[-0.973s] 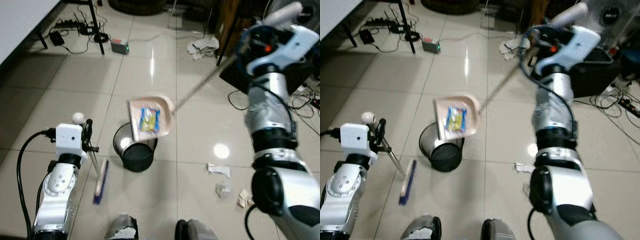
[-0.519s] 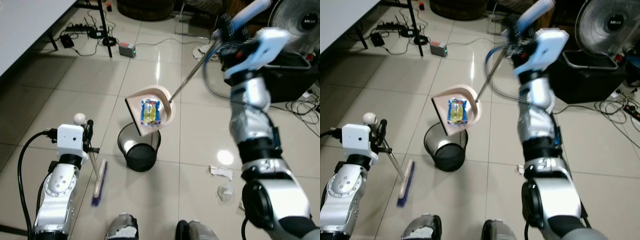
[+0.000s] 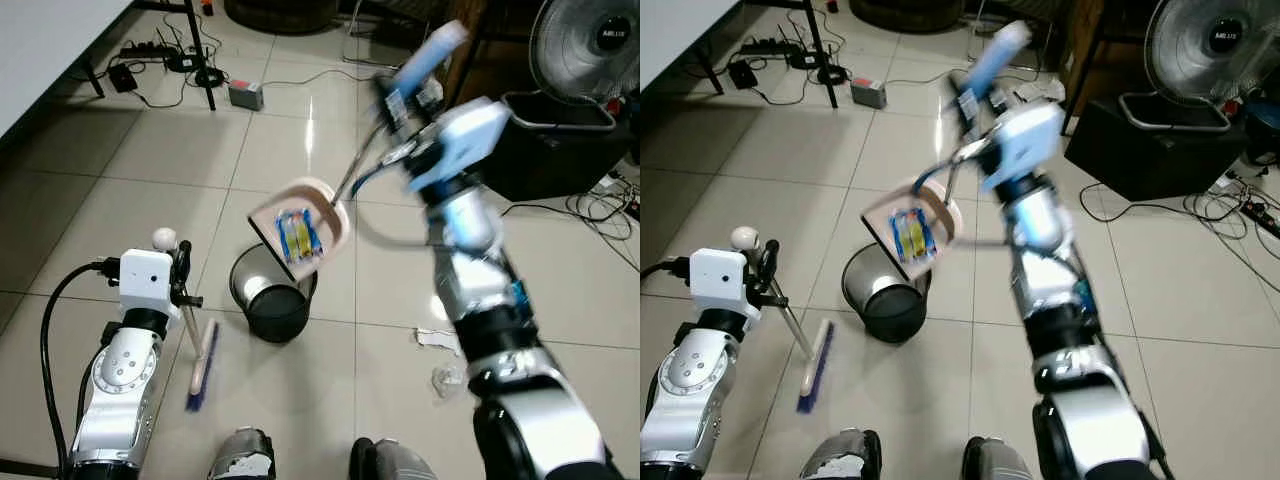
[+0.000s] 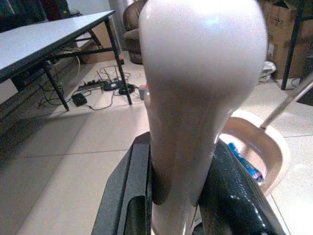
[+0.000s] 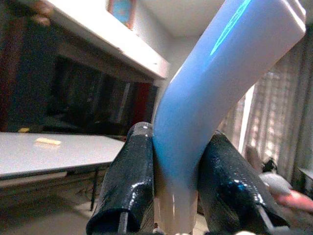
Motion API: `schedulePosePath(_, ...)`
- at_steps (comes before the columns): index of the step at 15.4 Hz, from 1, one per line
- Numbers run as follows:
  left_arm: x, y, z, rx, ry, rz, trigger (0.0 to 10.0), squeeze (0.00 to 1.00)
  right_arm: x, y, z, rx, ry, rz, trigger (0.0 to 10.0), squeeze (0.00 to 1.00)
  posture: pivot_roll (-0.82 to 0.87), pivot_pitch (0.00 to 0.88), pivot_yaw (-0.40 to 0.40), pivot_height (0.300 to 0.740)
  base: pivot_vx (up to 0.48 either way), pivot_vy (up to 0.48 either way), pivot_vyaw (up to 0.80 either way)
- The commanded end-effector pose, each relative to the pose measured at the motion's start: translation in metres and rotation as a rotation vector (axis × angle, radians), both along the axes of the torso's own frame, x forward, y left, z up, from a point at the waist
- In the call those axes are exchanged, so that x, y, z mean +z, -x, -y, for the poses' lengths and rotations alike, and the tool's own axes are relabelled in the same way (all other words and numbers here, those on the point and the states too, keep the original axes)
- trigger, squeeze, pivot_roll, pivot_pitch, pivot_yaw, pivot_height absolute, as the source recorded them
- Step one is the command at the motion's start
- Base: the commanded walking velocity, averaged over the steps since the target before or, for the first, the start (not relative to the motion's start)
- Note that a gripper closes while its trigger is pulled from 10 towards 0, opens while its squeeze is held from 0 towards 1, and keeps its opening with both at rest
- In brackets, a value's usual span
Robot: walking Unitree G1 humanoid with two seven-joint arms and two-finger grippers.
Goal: Sweep floor
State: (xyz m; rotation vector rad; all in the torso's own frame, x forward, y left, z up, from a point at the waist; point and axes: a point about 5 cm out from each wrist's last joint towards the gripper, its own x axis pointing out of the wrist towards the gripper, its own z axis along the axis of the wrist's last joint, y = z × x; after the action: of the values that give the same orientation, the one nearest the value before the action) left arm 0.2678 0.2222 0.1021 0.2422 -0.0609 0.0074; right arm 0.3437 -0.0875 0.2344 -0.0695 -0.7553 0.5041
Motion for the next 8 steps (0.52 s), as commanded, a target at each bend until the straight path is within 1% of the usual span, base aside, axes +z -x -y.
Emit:
schedulePosePath(1, 0.002, -0.001, 0.001, -0.01, -0.009, 0.016, 10.0, 0.0, 0.017, 0.01, -0.005, 0.023, 0.05, 0.14, 10.0, 0.0, 0.09, 0.142, -0.014, 0.74, 0.0, 0.0, 0.0)
schedulePosePath(6, 0.003, -0.002, 0.002, -0.014, -0.014, 0.016, 10.0, 0.0, 0.014, 0.022, -0.017, 0.06, 0.161, 0.249, 10.0, 0.0, 0.09, 0.141, -0.014, 0.74, 0.0, 0.0, 0.0)
schedulePosePath(7, 0.002, -0.002, 0.003, -0.023, -0.022, 0.014, 10.0, 0.0, 0.017, 0.024, -0.015, 0.049, 0.144, 0.276, 10.0, 0.0, 0.09, 0.139, -0.013, 0.74, 0.0, 0.0, 0.0)
schedulePosePath(8, 0.002, -0.002, 0.004, -0.025, -0.025, 0.014, 10.0, 0.0, 0.018, 0.024, -0.015, 0.046, 0.137, 0.282, 10.0, 0.0, 0.09, 0.139, -0.013, 0.74, 0.0, 0.0, 0.0)
